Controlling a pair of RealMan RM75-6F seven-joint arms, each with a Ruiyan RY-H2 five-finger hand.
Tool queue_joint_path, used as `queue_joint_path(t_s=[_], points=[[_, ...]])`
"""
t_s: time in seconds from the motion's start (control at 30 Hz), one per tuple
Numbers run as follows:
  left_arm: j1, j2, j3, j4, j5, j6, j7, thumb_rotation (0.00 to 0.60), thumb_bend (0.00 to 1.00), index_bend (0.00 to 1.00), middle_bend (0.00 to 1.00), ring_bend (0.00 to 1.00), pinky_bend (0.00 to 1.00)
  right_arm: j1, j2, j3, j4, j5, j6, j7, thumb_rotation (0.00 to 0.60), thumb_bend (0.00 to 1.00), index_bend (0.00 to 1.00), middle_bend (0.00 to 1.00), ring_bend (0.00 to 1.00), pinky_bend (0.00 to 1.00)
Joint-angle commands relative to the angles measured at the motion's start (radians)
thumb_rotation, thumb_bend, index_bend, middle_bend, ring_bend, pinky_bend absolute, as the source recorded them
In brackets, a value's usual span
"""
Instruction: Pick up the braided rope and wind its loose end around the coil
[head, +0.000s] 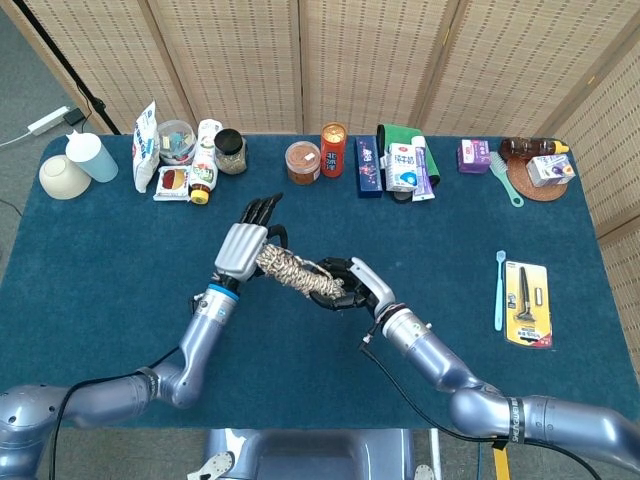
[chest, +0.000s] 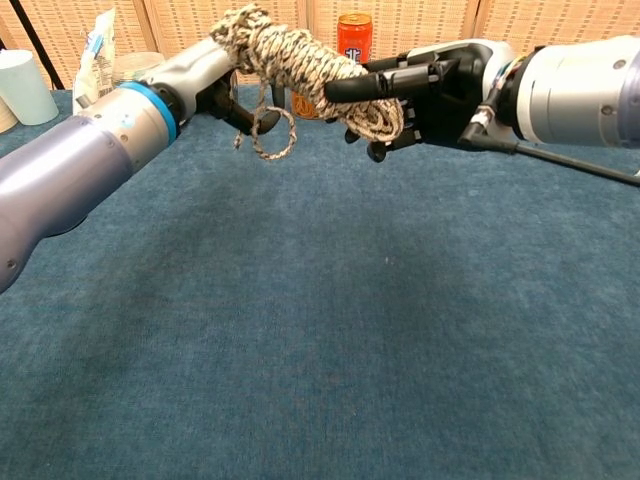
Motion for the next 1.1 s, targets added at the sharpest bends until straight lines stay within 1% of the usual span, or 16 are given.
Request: queue_joint_path(t_s=[0.03, 0.23, 0.4, 0.47, 0.53, 0.67, 1.03, 1.1], points=[[0.026, 0.018, 0.030, -0.005, 0.041, 0.010, -0.019, 0.600, 0.40, 0.63, 0.00, 0.00, 0.00, 0.048, -0.011, 0.014, 0.028, 0.131, 0.063, -0.072, 0.600, 0.75, 0.77, 0.67, 0.55, 0.64], [0.061, 0.050, 0.056, -0.021, 0.091, 0.027, -0.054, 0.600, 0.40, 0.63, 0.00, 0.00, 0.00, 0.085, -0.037, 0.025, 0.078, 0.254, 0.128, -0.139, 0.600, 0.75, 0.77, 0.67, 0.55, 0.64], [0.087, 0.076, 0.066, -0.034, 0.112, 0.029, -0.077, 0.600, 0.40, 0.63, 0.00, 0.00, 0.00, 0.106, -0.063, 0.038, 0.136, 0.352, 0.171, -0.187, 0.600, 0.75, 0.77, 0.67, 0.55, 0.64], [0.100, 0.091, 0.074, -0.042, 0.127, 0.033, -0.089, 0.600, 0.40, 0.63, 0.00, 0.00, 0.00, 0.117, -0.085, 0.042, 0.182, 0.411, 0.202, -0.216, 0.600, 0.75, 0.77, 0.67, 0.55, 0.64], [0.107, 0.098, 0.078, -0.045, 0.136, 0.033, -0.093, 0.600, 0.40, 0.63, 0.00, 0.00, 0.00, 0.125, -0.099, 0.048, 0.207, 0.447, 0.224, -0.239, 0.600, 0.75, 0.77, 0.67, 0.55, 0.64], [0.117, 0.105, 0.075, -0.049, 0.135, 0.022, -0.103, 0.600, 0.40, 0.63, 0.00, 0.00, 0.00, 0.134, -0.125, 0.063, 0.249, 0.499, 0.257, -0.286, 0.600, 0.75, 0.77, 0.67, 0.55, 0.64], [0.127, 0.114, 0.073, -0.060, 0.147, 0.012, -0.103, 0.600, 0.40, 0.63, 0.00, 0.00, 0.00, 0.146, -0.175, 0.090, 0.329, 0.569, 0.324, -0.382, 0.600, 0.75, 0.77, 0.67, 0.55, 0.64], [0.130, 0.116, 0.071, -0.065, 0.149, 0.010, -0.103, 0.600, 0.40, 0.63, 0.00, 0.00, 0.00, 0.148, -0.190, 0.103, 0.345, 0.583, 0.336, -0.403, 0.600, 0.75, 0.77, 0.67, 0.55, 0.64]])
